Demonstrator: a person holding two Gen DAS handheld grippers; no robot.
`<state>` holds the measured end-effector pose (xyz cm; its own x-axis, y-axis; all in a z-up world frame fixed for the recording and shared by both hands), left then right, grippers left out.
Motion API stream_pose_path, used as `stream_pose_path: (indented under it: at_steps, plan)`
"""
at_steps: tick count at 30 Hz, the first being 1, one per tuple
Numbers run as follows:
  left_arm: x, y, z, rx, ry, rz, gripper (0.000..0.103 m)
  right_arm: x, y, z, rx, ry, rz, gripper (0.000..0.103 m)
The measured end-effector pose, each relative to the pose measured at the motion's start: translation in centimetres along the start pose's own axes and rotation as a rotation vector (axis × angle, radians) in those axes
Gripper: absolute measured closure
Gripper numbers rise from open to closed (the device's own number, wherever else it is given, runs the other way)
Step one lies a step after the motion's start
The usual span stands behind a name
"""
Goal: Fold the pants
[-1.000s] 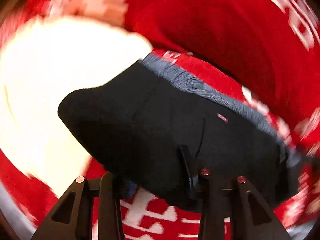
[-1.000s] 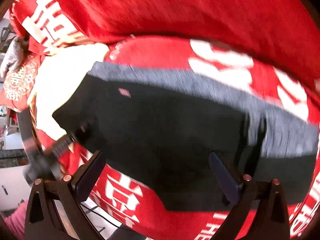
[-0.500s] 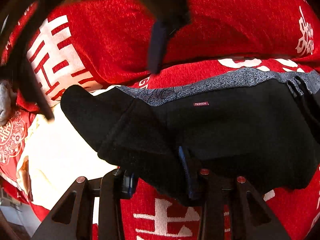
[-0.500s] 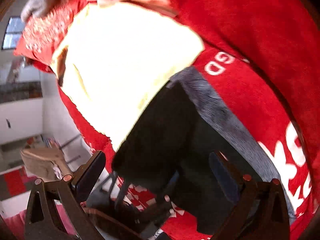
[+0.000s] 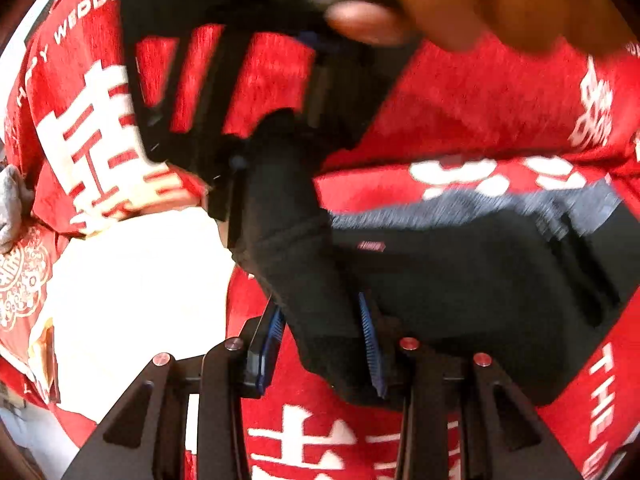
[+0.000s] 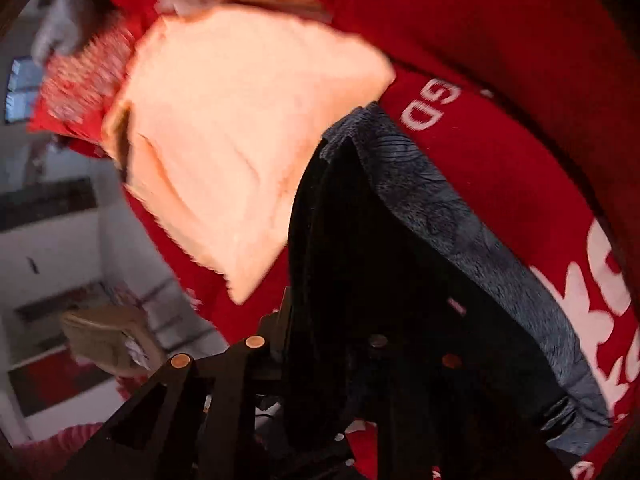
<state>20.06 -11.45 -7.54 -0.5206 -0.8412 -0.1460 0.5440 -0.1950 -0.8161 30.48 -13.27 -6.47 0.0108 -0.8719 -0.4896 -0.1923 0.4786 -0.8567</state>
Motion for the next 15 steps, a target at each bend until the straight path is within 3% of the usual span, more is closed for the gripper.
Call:
stream_pose_path:
  at_steps: [7,11,15]
  plan:
    - [5.2,-5.2,3.9,0.12,0.055,-0.054,0.065,4.6,-9.2,-7.4,0.246,0.078,0.2,0.084]
    - [10.3,-7.3,6.3,0.156,0.117,-0.12,0.065,8.9,-14.4,-12.4,0.375,0.139,0.257,0.084]
    - [16.4,-8.3,7.7,0.142,0.177,-0.224,0.065,14.5,-17.9,-18.9,0.493,0.229,0.271,0.084]
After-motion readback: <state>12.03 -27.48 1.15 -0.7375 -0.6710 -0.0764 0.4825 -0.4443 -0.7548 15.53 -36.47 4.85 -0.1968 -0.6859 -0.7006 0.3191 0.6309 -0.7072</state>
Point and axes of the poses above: each gripper's, at about its wrist camera, not at the fingertips, and y roughly the way its jaws point, x to its right, z to its top, the point moved 2 cm from there along y, roughly the way its jaws point
